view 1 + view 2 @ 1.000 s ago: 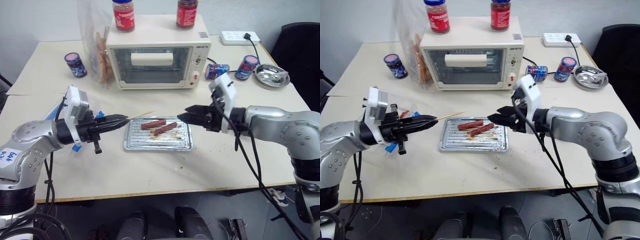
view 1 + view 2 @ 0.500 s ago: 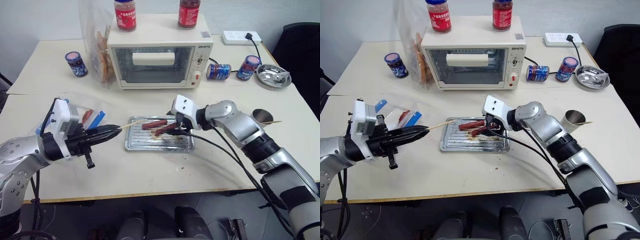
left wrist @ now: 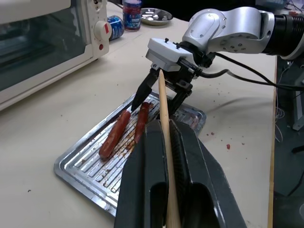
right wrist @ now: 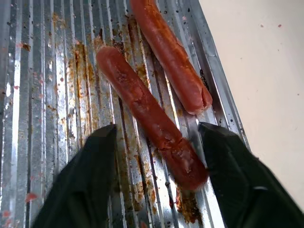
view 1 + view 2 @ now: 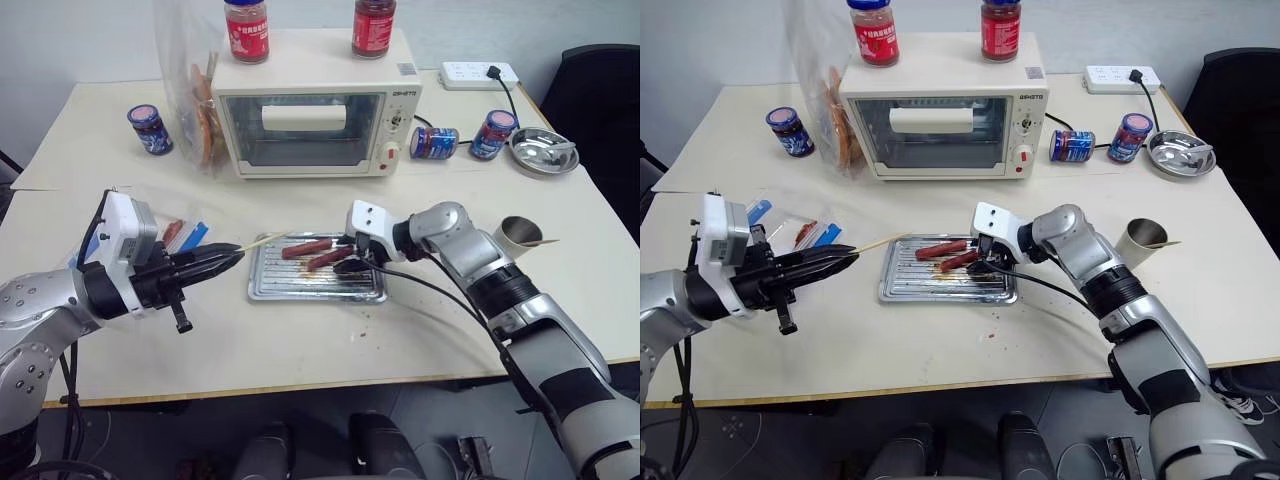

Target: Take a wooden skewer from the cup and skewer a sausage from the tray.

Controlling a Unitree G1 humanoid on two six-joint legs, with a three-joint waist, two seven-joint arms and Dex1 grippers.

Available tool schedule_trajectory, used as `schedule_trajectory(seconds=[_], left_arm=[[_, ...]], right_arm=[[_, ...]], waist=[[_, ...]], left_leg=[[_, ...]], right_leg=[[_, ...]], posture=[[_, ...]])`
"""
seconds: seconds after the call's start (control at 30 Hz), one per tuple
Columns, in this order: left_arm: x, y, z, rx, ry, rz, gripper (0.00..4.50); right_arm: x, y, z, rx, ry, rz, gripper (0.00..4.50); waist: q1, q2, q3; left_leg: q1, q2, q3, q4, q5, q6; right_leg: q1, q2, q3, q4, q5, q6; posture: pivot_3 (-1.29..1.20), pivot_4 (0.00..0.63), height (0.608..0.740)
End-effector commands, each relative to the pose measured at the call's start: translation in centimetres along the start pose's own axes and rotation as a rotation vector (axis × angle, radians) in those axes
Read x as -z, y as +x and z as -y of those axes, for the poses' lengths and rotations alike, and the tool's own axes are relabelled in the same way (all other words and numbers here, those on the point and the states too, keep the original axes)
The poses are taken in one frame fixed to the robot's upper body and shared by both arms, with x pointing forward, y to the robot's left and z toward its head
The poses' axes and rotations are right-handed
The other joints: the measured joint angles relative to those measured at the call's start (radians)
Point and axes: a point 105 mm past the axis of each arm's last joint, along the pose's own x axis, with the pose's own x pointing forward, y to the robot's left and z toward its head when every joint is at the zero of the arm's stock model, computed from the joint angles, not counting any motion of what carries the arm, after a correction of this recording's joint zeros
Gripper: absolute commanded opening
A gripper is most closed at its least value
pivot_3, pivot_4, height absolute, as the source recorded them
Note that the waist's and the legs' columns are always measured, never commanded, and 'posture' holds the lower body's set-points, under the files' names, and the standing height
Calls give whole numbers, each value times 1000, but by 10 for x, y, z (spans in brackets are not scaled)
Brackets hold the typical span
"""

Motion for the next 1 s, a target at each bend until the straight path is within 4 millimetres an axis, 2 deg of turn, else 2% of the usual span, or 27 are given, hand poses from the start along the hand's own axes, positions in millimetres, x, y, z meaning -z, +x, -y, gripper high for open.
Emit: schedule_trajectory(seconds=[0.03, 0.23, 0.33, 0.4, 0.63, 1.0], left_arm=[[-7, 0, -2, 4, 38, 14, 0], [-8, 3, -5, 12, 45, 17, 0], [-8, 4, -5, 17, 50, 17, 0], [-9, 4, -6, 20, 52, 18, 0], [-9, 5, -7, 30, 58, 17, 0], [-12, 6, -10, 40, 70, 18, 0]], right_arm=[[-8, -3, -1, -1, -12, 30, 2358], [-6, -3, -2, 7, 8, 34, 2358], [-4, -3, -5, 5, 3, 31, 1856], [-4, -2, -9, -1, 4, 31, 1314], [-2, -3, -17, -14, 21, 30, 1314], [5, -6, -17, 15, 49, 25, 1314]], waist=[[1, 0, 0], [0, 0, 0], [0, 0, 0], [0, 0, 0], [0, 0, 0], [1, 0, 0]], left_leg=[[0, 0, 0, 0, 0, 0], [0, 0, 0, 0, 0, 0], [0, 0, 0, 0, 0, 0], [0, 0, 0, 0, 0, 0], [0, 0, 0, 1, 0, 0], [0, 0, 0, 1, 0, 0]], right_leg=[[0, 0, 0, 0, 0, 0], [0, 0, 0, 0, 0, 0], [0, 0, 0, 0, 0, 0], [0, 0, 0, 0, 0, 0], [0, 0, 0, 1, 0, 0], [0, 0, 0, 1, 0, 0]], posture=[[0, 150, 740], [0, 150, 740], [0, 150, 740], [0, 150, 740], [0, 150, 740], [0, 150, 740]])
